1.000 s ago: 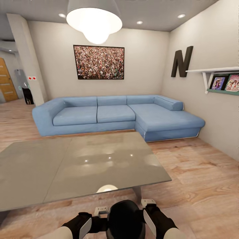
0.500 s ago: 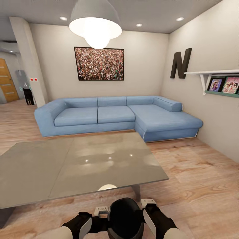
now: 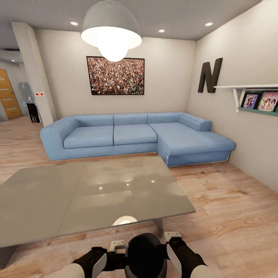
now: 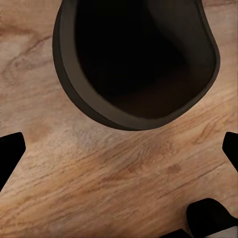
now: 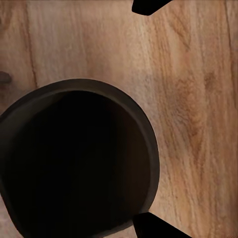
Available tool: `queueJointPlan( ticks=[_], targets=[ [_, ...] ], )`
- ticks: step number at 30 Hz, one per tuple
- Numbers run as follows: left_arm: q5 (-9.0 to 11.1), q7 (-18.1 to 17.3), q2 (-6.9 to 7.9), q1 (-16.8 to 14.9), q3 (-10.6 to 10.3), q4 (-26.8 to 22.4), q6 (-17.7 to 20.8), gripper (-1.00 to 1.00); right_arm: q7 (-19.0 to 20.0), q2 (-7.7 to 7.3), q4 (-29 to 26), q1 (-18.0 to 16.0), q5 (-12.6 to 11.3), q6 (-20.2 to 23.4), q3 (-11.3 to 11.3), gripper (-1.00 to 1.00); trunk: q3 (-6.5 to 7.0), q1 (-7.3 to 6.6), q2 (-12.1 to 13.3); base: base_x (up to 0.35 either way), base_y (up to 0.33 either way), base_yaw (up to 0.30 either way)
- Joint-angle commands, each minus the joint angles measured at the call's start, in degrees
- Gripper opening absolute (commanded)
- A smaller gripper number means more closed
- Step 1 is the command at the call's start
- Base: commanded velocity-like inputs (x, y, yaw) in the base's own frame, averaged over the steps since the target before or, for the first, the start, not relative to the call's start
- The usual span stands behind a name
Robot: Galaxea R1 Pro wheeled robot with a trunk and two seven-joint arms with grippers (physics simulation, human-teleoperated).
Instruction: Place each of the two pumpkins and all three candles from the living room inside a cabinet in the living room (use any cabinet), then make sure every cabinet is closed, and position the cauldron so it is next to a table in the living room.
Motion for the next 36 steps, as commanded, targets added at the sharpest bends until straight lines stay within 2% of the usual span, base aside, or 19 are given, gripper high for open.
queueJointPlan(
  ticks=[1, 20, 36],
  targets=[
    [0.58, -0.02, 0.00, -0.01, -0.48, -0.09, 0.34, 1.00, -0.23, 0.01, -0.10, -0.01, -0.07, 0.32, 0.07, 1.00, 0.13, -0.23, 0.39, 0.000, 0.000, 0.000],
    [0.58, 0.06, -0.04, -0.01, -0.48, -0.13, 0.34, 1.00, -0.23, 0.01, -0.10, -0.01, -0.07, 0.32, 0.07, 1.00, 3.54, -4.41, 8.01, 0.000, 0.000, 0.000],
    [0.58, 0.07, -0.04, -0.01, -0.48, -0.11, 0.34, 1.00, -0.17, 0.04, -0.10, -0.01, -0.07, 0.32, 0.07, 1.00, 6.41, -7.92, 14.43, -0.090, 0.000, 0.000]
  ],
)
